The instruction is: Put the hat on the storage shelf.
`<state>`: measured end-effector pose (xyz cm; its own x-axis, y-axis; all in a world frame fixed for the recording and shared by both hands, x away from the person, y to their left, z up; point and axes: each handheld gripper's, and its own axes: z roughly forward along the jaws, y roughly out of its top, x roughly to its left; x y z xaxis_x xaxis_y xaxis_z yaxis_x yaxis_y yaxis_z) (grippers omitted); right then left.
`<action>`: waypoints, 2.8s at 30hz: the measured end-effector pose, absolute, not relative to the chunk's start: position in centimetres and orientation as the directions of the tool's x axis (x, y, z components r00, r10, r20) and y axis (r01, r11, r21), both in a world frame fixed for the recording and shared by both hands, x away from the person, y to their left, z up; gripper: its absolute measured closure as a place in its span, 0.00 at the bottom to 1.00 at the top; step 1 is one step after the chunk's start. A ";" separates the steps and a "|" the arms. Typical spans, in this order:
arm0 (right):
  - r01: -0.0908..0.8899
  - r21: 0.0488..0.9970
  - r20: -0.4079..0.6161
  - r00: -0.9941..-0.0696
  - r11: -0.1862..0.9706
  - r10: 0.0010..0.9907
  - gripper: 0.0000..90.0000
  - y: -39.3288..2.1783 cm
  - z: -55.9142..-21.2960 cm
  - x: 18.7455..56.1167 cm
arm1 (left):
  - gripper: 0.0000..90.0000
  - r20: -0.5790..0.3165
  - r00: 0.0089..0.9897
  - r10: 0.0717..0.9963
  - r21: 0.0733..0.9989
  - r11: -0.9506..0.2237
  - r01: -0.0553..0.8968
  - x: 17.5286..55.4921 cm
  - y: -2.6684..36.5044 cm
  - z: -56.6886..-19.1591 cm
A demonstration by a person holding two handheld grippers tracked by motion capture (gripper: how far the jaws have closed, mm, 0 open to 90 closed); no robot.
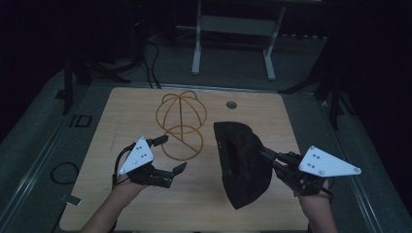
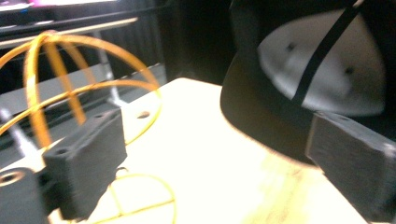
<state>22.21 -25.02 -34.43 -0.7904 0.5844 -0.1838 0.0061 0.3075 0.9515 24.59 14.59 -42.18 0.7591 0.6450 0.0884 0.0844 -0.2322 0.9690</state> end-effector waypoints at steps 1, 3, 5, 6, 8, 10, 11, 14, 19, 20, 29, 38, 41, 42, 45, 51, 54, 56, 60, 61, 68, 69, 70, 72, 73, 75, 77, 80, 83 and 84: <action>0.007 0.954 -0.180 -0.785 0.300 0.592 0.97 -25.1 -34.3 22.5 | 0.04 0.088 0.752 0.653 0.968 -0.234 0.090 24.5 14.8 -42.5; 0.011 0.956 -0.177 -0.773 0.292 0.609 0.97 -25.2 -34.0 22.9 | 0.04 0.082 0.734 0.674 0.968 -0.230 0.103 24.4 15.3 -43.2; 0.014 0.961 -0.169 -0.762 0.277 0.625 0.97 -25.3 -33.7 23.4 | 0.04 0.092 0.714 0.694 0.965 -0.239 0.108 24.3 15.9 -43.9; 0.013 0.962 -0.167 -0.760 0.272 0.628 0.97 -25.3 -33.5 23.6 | 0.04 0.090 0.701 0.707 0.964 -0.238 0.116 24.2 16.2 -44.3; 0.012 0.965 -0.165 -0.750 0.263 0.640 0.97 -25.3 -33.2 24.2 | 0.04 0.087 0.681 0.727 0.963 -0.235 0.128 24.0 17.0 -45.1; 0.013 0.966 -0.162 -0.744 0.256 0.648 0.97 -25.3 -32.8 24.8 | 0.04 0.071 0.667 0.742 0.962 -0.227 0.150 23.8 17.8 -46.0; 0.013 0.967 -0.161 -0.742 0.254 0.651 0.97 -25.2 -32.6 25.1 | 0.04 0.072 0.656 0.751 0.962 -0.227 0.155 23.7 18.1 -46.4; 0.014 0.968 -0.160 -0.734 0.250 0.660 0.97 -24.8 -32.1 26.0 | 0.04 0.072 0.626 0.777 0.959 -0.227 0.172 23.2 19.0 -47.8; 0.017 0.969 -0.158 -0.728 0.248 0.667 0.97 -23.5 -31.0 27.5 | 0.04 0.060 0.588 0.807 0.949 -0.229 0.218 22.7 20.3 -50.1; 0.015 0.968 -0.161 -0.726 0.249 0.668 0.97 -23.2 -30.8 27.9 | 0.04 0.052 0.583 0.810 0.947 -0.226 0.229 22.6 20.6 -50.4; 0.025 0.964 -0.165 -0.725 0.264 0.668 0.97 -20.0 -29.6 30.8 | 0.04 0.026 0.527 0.849 0.948 -0.188 0.256 21.8 22.1 -52.4; 0.047 0.955 -0.162 -0.744 0.292 0.649 0.97 -15.9 -29.4 33.7 | 0.04 0.014 0.513 0.858 0.950 -0.171 0.260 21.7 22.6 -53.1; 0.055 0.949 -0.168 -0.748 0.311 0.642 0.97 -14.5 -29.6 34.4 | 0.04 0.018 0.514 0.858 0.951 -0.173 0.255 21.8 22.7 -53.1; 0.056 0.947 -0.169 -0.750 0.316 0.639 0.97 -14.1 -29.6 34.6 | 0.04 0.022 0.512 0.859 0.952 -0.175 0.251 21.8 22.6 -53.2; 0.066 0.940 -0.170 -0.760 0.335 0.628 0.97 -12.8 -30.0 35.3 | 0.04 0.021 0.515 0.857 0.951 -0.175 0.253 21.8 22.6 -53.3; 0.092 0.932 -0.151 -0.780 0.349 0.608 0.97 -11.2 -31.0 36.3 | 0.04 0.011 0.517 0.856 0.951 -0.168 0.259 22.0 22.7 -53.5; 0.100 0.932 -0.139 -0.788 0.348 0.599 0.97 -10.6 -31.3 36.8 | 0.04 0.007 0.517 0.856 0.952 -0.164 0.258 22.0 22.8 -53.5; 0.107 0.928 -0.138 -0.792 0.356 0.595 0.97 -10.1 -31.5 37.1 | 0.04 0.009 0.517 0.856 0.954 -0.162 0.252 21.9 22.9 -53.5; 0.118 0.922 -0.134 -0.795 0.369 0.592 0.97 -9.4 -31.9 37.5 | 0.04 0.006 0.519 0.855 0.954 -0.160 0.253 22.0 22.9 -53.6; 0.123 0.923 -0.126 -0.798 0.364 0.589 0.97 -9.3 -31.9 37.6 | 0.04 0.004 0.521 0.854 0.954 -0.160 0.255 22.0 22.9 -53.6; 0.156 0.907 -0.108 -0.811 0.391 0.575 0.97 -8.2 -32.8 38.8 | 0.04 0.004 0.530 0.848 0.953 -0.165 0.256 21.9 23.0 -53.6; 0.162 0.904 -0.106 -0.811 0.395 0.575 0.97 -8.0 -33.0 38.9 | 0.04 0.000 0.530 0.848 0.953 -0.161 0.256 21.9 23.0 -53.6; 0.169 0.899 -0.103 -0.815 0.403 0.571 0.97 -7.9 -33.2 39.1 | 0.04 -0.002 0.529 0.849 0.953 -0.159 0.258 21.9 23.0 -53.6; 0.182 0.898 -0.089 -0.817 0.401 0.569 0.97 -7.6 -33.6 39.4 | 0.04 -0.003 0.529 0.848 0.953 -0.158 0.260 21.9 23.1 -53.6; 0.188 0.896 -0.085 -0.817 0.402 0.570 0.97 -7.5 -33.8 39.5 | 0.04 -0.005 0.531 0.847 0.953 -0.157 0.260 21.9 23.1 -53.7; 0.201 0.894 -0.070 -0.819 0.400 0.569 0.96 -7.4 -34.2 39.7 | 0.04 -0.005 0.533 0.846 0.953 -0.158 0.260 21.9 23.0 -53.7; 0.210 0.888 -0.063 -0.825 0.409 0.562 0.93 -7.1 -34.5 39.9 | 0.04 -0.007 0.537 0.843 0.952 -0.159 0.262 21.9 23.0 -53.8; 0.220 0.881 -0.050 -0.837 0.419 0.545 0.84 -6.9 -34.9 40.0 | 0.04 -0.008 0.540 0.842 0.952 -0.159 0.262 21.9 22.9 -53.8; 0.239 0.881 -0.018 -0.845 0.408 0.535 0.73 -6.8 -35.1 40.2 | 0.04 -0.007 0.540 0.842 0.951 -0.161 0.263 21.9 22.9 -53.8; 0.241 0.880 -0.018 -0.845 0.409 0.535 0.69 -6.8 -35.1 40.2 | 0.04 -0.002 0.538 0.843 0.951 -0.165 0.263 21.9 22.9 -53.8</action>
<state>40.18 -6.76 -35.13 -0.8446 0.5351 -0.0179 0.2405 0.4090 0.8803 21.94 22.90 -53.83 0.5382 0.8428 -0.0025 0.2626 -0.1649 0.9507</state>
